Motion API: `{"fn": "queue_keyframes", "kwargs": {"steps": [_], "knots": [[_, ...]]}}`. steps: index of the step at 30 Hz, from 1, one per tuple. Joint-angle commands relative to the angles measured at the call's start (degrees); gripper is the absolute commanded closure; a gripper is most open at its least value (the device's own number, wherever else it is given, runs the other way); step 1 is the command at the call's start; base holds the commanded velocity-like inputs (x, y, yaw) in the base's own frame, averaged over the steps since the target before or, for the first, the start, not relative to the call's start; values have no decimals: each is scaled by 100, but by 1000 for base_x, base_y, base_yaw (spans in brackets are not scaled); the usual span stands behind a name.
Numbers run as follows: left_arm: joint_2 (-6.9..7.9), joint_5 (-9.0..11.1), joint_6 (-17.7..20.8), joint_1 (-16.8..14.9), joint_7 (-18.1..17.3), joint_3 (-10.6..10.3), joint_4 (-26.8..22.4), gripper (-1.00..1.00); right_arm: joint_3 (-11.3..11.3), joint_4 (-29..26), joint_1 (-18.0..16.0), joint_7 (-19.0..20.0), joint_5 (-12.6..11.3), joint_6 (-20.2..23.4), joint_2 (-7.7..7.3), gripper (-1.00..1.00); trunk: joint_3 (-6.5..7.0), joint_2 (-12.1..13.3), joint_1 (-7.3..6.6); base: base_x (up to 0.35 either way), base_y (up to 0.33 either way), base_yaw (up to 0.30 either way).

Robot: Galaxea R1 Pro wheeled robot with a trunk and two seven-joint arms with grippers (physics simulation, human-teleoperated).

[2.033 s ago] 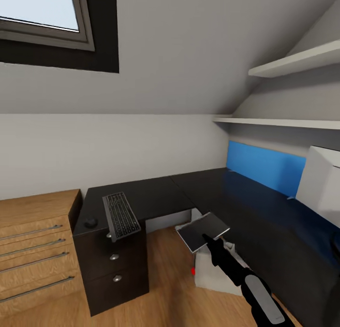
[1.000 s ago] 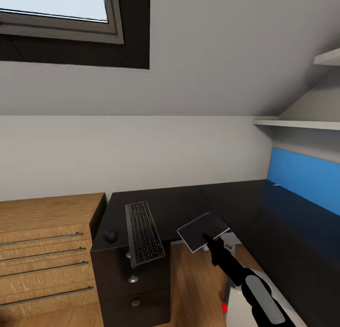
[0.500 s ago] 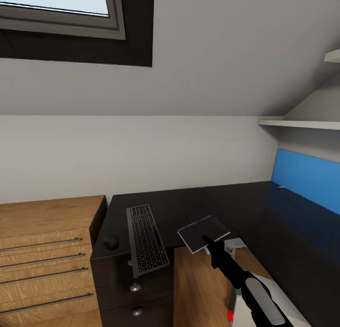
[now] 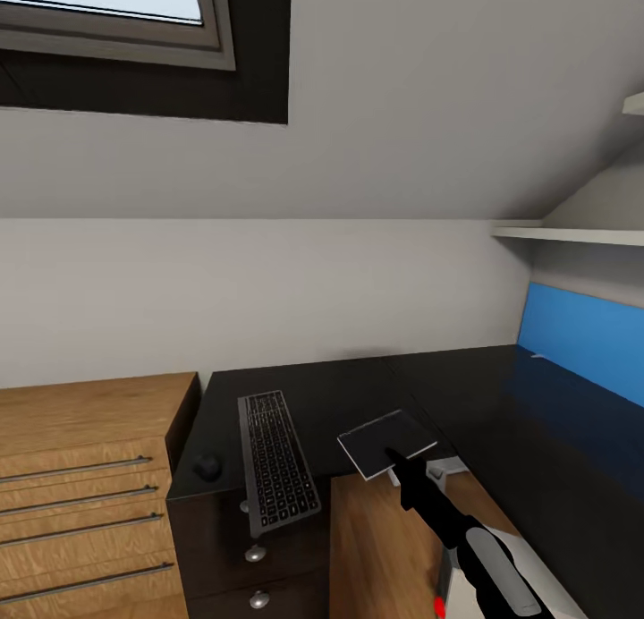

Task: In the bedroom, organize the workspace by keeping the computer under the desk, ensuring the monitor is on the desk, placing the keyboard on the desk next to the monitor, placing the mouse on the desk next to the keyboard, moving the folder from the swivel chair onto the desk next to the mouse, stacking the notebook on top of the folder with the pen on top of the notebook, and positioning the swivel chair next to the desk.

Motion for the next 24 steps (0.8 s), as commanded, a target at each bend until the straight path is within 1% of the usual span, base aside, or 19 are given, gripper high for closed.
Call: {"fn": "queue_keyframes", "kwargs": {"steps": [1,7,15,24], "knots": [[3,60,-37,-2,20,-22,-7,-100,11,2,-3,12,-42,11,-5,100,-5,-3,0,10,0,0],[3,60,-37,-2,20,-20,-5,-100,22,3,-3,-11,-41,11,-6,100,-5,-3,0,6,0,0],[3,60,-37,-2,20,-26,-6,-100,19,3,-5,-59,-47,10,-7,100,-5,-3,0,109,0,0],[3,60,-37,-2,20,-27,-3,-100,22,3,-3,-68,-44,10,-9,100,-5,-3,0,15,0,0]]}}
